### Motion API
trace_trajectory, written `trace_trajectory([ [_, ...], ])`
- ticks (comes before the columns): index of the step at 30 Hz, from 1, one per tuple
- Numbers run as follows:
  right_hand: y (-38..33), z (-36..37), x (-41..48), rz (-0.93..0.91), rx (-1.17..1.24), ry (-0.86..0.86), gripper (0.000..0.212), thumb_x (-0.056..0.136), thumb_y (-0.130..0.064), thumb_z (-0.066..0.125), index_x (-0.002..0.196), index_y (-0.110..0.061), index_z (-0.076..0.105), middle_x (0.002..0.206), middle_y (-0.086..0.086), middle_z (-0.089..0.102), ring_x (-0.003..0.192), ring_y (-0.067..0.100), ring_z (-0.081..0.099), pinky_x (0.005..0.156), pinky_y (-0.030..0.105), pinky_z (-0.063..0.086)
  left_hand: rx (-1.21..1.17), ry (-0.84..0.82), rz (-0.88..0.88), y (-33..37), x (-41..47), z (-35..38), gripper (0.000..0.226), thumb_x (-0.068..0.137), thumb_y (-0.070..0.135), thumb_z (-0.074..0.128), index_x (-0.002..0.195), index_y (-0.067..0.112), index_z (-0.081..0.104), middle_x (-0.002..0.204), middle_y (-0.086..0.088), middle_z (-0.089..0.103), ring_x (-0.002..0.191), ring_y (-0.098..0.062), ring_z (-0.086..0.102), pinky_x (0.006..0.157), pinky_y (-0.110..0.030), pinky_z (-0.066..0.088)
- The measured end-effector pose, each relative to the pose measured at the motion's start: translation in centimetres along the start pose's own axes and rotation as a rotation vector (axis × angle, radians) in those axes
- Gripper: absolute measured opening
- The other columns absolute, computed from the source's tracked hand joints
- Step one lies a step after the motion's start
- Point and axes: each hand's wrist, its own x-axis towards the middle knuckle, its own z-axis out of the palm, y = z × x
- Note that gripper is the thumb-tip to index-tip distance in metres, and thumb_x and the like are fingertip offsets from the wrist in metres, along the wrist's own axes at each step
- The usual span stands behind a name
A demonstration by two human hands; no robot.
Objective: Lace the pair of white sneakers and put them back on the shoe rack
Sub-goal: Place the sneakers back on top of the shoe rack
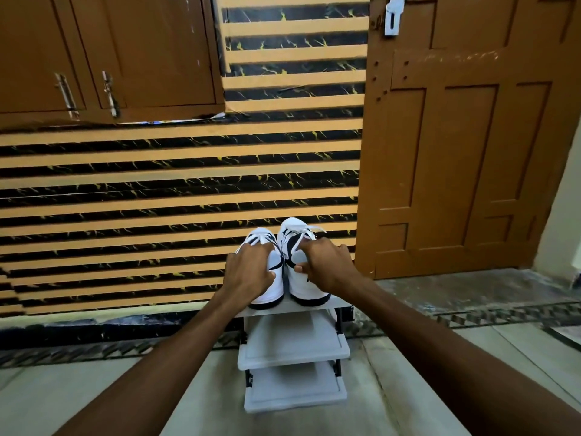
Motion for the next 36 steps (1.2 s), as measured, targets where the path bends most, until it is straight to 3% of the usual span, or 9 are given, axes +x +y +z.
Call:
trace_trajectory([
  [4,0.8,1.0,1.1,0.019,0.009,-0.001,0.034,0.091,-0.034,0.06,0.118,-0.015,0.055,0.12,0.01,0.061,0.115,0.028,0.051,0.09,0.048,0.046,-0.049,-0.001,-0.01,-0.1,1.0,1.0,0.034,0.078,0.02,0.069,0.111,0.018,0.061,0.11,-0.005,0.068,0.107,-0.026,0.059,0.082,-0.04,0.052],
  [11,0.6,1.5,2.1,-0.035,-0.038,-0.019,0.032,0.092,-0.031,0.06,0.117,-0.013,0.053,0.123,0.011,0.059,0.118,0.032,0.046,0.087,0.047,0.045,-0.161,-0.01,-0.001,0.1,1.8,2.1,0.032,0.078,0.012,0.068,0.109,0.013,0.061,0.109,-0.007,0.066,0.107,-0.027,0.056,0.076,-0.036,0.051],
  [18,0.7,1.5,2.0,-0.005,0.002,0.002,0.045,0.088,-0.039,0.063,0.123,-0.011,0.054,0.126,0.012,0.059,0.119,0.031,0.046,0.089,0.044,0.045,-0.23,-0.069,-0.007,-0.3,2.0,2.2,0.037,0.079,0.017,0.069,0.114,0.015,0.057,0.12,-0.005,0.062,0.119,-0.031,0.048,0.095,-0.043,0.046],
  [22,0.9,0.4,1.1,0.026,0.119,0.06,0.047,0.086,-0.043,0.064,0.123,-0.015,0.057,0.126,0.01,0.055,0.117,0.029,0.046,0.09,0.04,0.044,-0.216,-0.018,-0.041,0.4,0.7,1.4,0.047,0.08,0.034,0.068,0.122,0.027,0.047,0.133,0.001,0.046,0.128,-0.025,0.037,0.11,-0.046,0.028],
  [25,0.4,-1.1,-0.4,0.031,0.339,0.203,0.028,0.09,-0.031,0.059,0.112,-0.014,0.063,0.108,0.005,0.064,0.098,0.02,0.055,0.075,0.031,0.044,-0.362,0.173,-0.024,1.0,-0.7,0.1,0.04,0.079,0.03,0.069,0.115,0.029,0.053,0.124,0.005,0.05,0.118,-0.018,0.044,0.102,-0.041,0.032],
  [28,0.0,-2.9,-1.9,0.137,0.655,0.269,0.017,0.091,-0.021,0.057,0.101,-0.014,0.068,0.086,0.003,0.069,0.077,0.014,0.06,0.065,0.03,0.049,-0.702,0.2,-0.001,1.5,-2.1,-1.4,0.021,0.081,0.02,0.07,0.099,0.022,0.06,0.098,0.007,0.06,0.092,-0.013,0.056,0.082,-0.027,0.044],
  [30,0.5,-3.2,-2.9,0.154,0.648,0.229,0.017,0.088,-0.022,0.061,0.102,-0.015,0.067,0.084,0.002,0.068,0.076,0.014,0.061,0.062,0.025,0.048,-0.727,0.195,0.003,1.4,-2.7,-2.1,0.016,0.081,0.017,0.071,0.094,0.02,0.061,0.091,0.009,0.06,0.086,-0.012,0.056,0.074,-0.02,0.042],
  [34,1.5,-0.8,-3.9,0.158,0.272,0.034,0.062,0.073,-0.038,0.078,0.125,-0.022,0.05,0.117,0.004,0.057,0.099,0.022,0.059,0.075,0.033,0.05,-0.384,0.071,-0.048,0.2,-2.8,-0.9,0.035,0.079,0.027,0.073,0.108,0.023,0.054,0.11,0.004,0.051,0.106,-0.019,0.048,0.087,-0.032,0.046],
  [36,1.2,0.6,-3.8,0.17,0.177,0.054,0.073,0.069,-0.036,0.08,0.13,-0.026,0.04,0.123,0.005,0.051,0.101,0.027,0.059,0.074,0.034,0.05,-0.278,0.044,-0.095,-0.1,-2.7,0.1,0.046,0.077,0.027,0.074,0.115,0.025,0.049,0.122,0.0,0.044,0.114,-0.021,0.043,0.092,-0.036,0.046],
])
